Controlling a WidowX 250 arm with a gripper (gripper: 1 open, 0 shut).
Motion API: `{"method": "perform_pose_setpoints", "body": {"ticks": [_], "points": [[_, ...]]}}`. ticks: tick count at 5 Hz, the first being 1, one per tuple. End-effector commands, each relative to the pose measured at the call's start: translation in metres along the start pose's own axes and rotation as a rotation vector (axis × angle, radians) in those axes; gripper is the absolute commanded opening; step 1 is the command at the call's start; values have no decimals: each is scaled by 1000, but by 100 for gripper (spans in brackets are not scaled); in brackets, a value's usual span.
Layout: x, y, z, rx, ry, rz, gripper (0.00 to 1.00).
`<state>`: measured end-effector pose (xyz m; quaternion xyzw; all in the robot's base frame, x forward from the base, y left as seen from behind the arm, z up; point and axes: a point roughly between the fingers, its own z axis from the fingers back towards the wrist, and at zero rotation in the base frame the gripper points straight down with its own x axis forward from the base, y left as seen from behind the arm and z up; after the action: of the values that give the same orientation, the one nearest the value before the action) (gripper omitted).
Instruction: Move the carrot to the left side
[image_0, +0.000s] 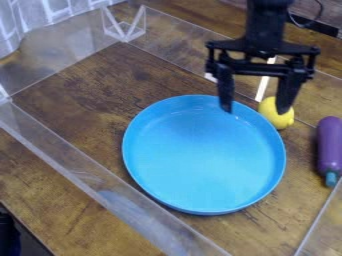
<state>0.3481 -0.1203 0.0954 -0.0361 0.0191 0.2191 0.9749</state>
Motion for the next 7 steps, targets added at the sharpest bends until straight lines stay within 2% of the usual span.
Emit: {"method": "perform_pose_setpoints", "body": {"ticks": [1,2,5,7], "points": [[20,-23,19,-48,-66,49,100],[32,-32,17,-41,-64,97,100],[45,-34,6,-11,-32,-19,100],[57,-26,-4,-1,-10,-66,100]]}}
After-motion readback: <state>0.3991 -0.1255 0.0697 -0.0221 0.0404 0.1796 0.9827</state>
